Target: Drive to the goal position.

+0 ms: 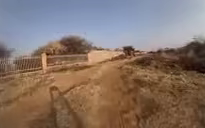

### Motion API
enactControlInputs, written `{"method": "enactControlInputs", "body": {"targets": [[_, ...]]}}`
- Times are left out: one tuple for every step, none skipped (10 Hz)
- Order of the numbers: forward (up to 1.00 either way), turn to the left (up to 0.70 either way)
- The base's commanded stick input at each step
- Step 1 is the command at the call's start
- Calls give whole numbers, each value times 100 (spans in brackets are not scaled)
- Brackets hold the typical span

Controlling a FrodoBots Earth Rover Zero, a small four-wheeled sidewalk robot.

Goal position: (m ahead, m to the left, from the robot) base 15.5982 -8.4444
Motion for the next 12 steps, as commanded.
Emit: {"method": "enactControlInputs", "body": {"targets": [[70,0],[70,0],[70,0],[70,0],[70,0],[70,0],[70,0],[70,0],[70,0],[70,0],[70,0],[70,0]]}}
